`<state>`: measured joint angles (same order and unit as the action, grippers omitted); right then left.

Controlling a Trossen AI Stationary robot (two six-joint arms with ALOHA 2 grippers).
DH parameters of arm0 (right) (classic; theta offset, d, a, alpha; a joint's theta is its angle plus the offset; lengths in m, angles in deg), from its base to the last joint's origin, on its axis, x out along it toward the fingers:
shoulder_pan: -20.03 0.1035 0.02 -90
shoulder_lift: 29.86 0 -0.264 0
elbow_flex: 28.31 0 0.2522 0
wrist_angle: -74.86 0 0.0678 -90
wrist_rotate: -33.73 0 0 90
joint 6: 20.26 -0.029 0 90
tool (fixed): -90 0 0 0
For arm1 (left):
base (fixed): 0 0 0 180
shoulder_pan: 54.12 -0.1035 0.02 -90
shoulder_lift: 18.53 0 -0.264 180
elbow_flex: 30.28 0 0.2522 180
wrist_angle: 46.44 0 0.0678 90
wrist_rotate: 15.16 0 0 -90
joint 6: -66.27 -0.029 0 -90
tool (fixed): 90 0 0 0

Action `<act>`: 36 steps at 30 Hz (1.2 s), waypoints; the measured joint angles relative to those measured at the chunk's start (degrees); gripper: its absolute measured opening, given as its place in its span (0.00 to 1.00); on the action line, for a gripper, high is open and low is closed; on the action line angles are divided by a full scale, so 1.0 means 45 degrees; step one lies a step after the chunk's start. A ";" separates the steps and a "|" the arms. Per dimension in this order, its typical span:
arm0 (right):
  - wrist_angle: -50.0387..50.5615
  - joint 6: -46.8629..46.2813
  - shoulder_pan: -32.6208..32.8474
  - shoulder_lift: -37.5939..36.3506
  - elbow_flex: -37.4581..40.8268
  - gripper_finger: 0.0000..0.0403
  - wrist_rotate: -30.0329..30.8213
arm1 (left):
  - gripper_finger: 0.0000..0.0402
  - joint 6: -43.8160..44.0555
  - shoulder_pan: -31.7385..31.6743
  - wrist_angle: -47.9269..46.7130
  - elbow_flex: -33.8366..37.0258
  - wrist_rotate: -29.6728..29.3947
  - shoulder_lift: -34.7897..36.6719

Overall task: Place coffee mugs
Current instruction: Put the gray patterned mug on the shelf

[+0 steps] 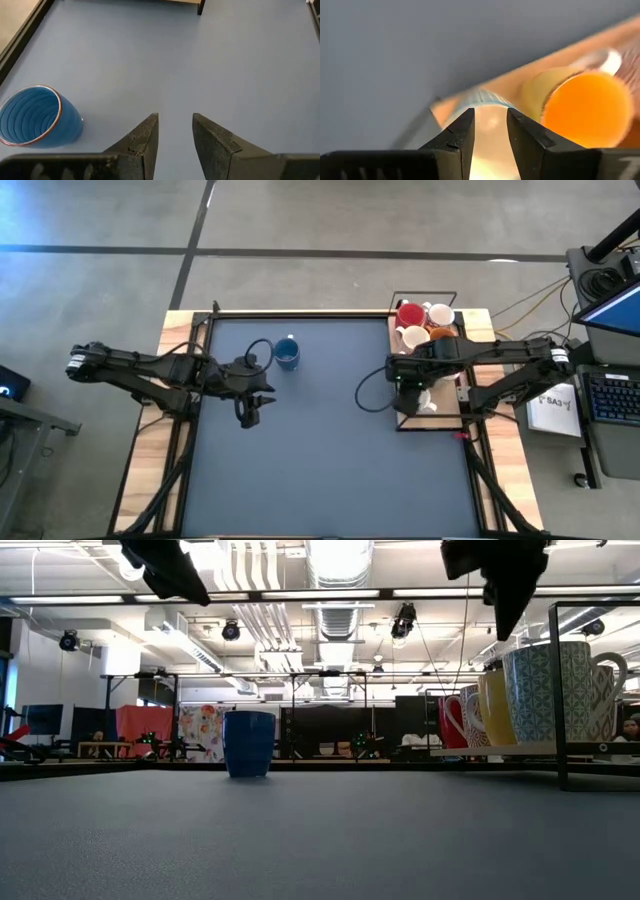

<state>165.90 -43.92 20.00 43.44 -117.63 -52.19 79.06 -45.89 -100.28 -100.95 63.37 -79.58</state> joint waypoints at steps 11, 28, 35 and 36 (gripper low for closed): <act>0.0052 1.0290 -0.0005 0.0141 0.0116 0.21 0.1240 | 0.25 0.0318 -0.0009 0.0068 -0.0099 0.0006 0.0000; 0.0186 1.2400 -0.0005 0.1431 0.0155 0.21 0.0524 | 0.25 0.0323 -0.0019 0.0139 -0.0755 0.0001 0.0000; 0.0266 1.2269 0.0000 0.1311 0.0184 0.21 0.0093 | 0.25 0.0310 -0.0014 0.0140 -0.0755 -0.0013 0.0000; 0.0279 1.2269 0.0000 0.1321 0.0198 0.21 0.0094 | 0.25 0.0308 -0.0019 0.0139 -0.0755 -0.0014 0.0000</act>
<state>167.16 11.29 20.00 49.38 -116.74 -51.77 80.44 -45.98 -99.65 -104.35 63.31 -79.58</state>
